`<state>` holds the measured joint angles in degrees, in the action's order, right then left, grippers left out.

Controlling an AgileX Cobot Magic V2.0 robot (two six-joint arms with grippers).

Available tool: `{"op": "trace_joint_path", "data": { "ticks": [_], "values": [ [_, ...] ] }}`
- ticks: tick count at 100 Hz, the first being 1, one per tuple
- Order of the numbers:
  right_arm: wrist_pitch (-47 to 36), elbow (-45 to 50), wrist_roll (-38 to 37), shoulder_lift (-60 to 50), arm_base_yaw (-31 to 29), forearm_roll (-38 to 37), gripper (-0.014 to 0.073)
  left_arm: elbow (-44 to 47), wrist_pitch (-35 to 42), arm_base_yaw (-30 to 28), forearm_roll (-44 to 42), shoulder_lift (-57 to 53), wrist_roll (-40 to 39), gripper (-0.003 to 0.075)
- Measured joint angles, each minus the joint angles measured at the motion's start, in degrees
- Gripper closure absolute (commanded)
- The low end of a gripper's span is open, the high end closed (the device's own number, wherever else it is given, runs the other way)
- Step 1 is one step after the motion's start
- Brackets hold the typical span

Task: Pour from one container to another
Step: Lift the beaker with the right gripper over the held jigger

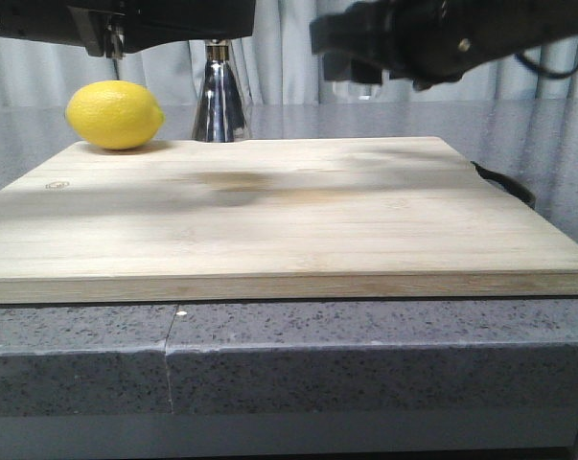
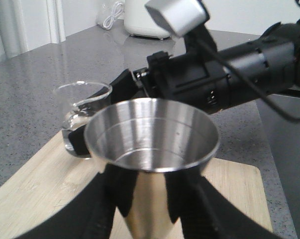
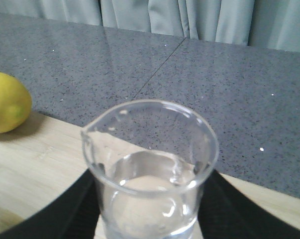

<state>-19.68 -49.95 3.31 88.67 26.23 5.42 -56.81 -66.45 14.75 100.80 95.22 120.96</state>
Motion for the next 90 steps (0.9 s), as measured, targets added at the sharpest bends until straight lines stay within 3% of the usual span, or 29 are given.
{"op": "trace_joint_path", "data": {
  "ticks": [17, 47, 67, 90],
  "values": [
    [11.58, -1.46, 0.00, -6.43, 0.00, -1.84, 0.0275, 0.00, 0.00, 0.00, 0.00, 0.00, 0.00, 0.0489],
    [33.79, -13.49, 0.81, -9.23, 2.62, -7.64, 0.0275, 0.00, 0.00, 0.00, 0.00, 0.00, 0.00, 0.0489],
    [38.71, -18.75, 1.36, -9.23, 6.83, -15.19, 0.0275, 0.00, 0.00, 0.00, 0.00, 0.00, 0.00, 0.0489],
    [40.15, -20.43, 1.48, -9.23, 11.15, -29.01, 0.0275, 0.00, 0.00, 0.00, 0.00, 0.00, 0.00, 0.0489]
  ]
}}
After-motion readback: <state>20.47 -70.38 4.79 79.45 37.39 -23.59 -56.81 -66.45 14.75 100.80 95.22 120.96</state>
